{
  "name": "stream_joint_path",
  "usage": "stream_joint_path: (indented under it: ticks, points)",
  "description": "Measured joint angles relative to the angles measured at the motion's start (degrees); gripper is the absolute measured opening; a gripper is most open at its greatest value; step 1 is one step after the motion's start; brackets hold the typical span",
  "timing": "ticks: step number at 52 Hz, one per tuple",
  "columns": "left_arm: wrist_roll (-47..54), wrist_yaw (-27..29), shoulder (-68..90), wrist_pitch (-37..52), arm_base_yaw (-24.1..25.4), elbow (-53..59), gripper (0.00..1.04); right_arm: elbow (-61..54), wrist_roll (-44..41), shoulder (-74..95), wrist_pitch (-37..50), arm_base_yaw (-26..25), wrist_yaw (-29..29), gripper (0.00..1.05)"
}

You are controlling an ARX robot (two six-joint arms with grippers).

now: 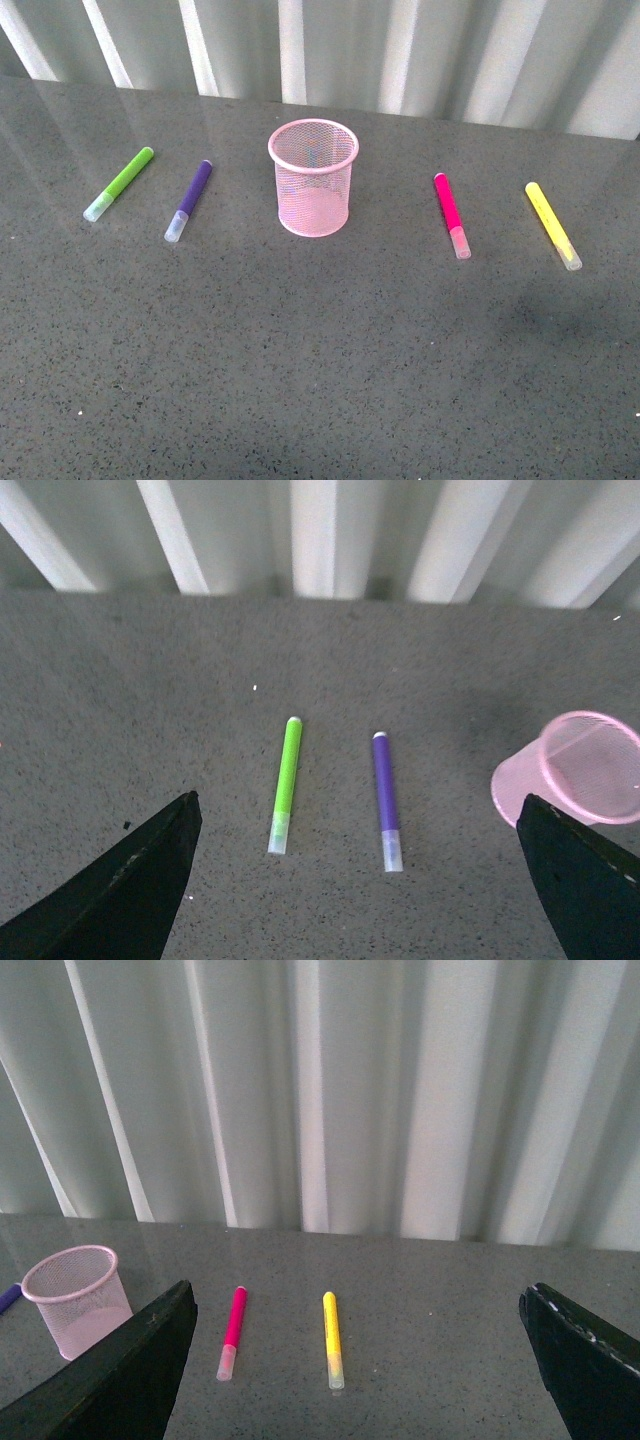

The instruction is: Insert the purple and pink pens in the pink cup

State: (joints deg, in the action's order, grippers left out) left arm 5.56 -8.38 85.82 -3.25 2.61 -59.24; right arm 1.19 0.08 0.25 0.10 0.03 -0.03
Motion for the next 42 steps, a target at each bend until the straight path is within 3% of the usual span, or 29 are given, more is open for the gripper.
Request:
stream_joint_path:
  ticks: [18,42]
  points:
    - [-0.66,0.98,29.46,-18.69,-0.66,-29.18,0.98,0.00,0.00,0.00,0.00,0.00,0.00,0.98]
    - [0.50,2.27,44.02,-20.74,-5.03,-38.62,0.98,0.00,0.00,0.00,0.00,0.00,0.00,0.98]
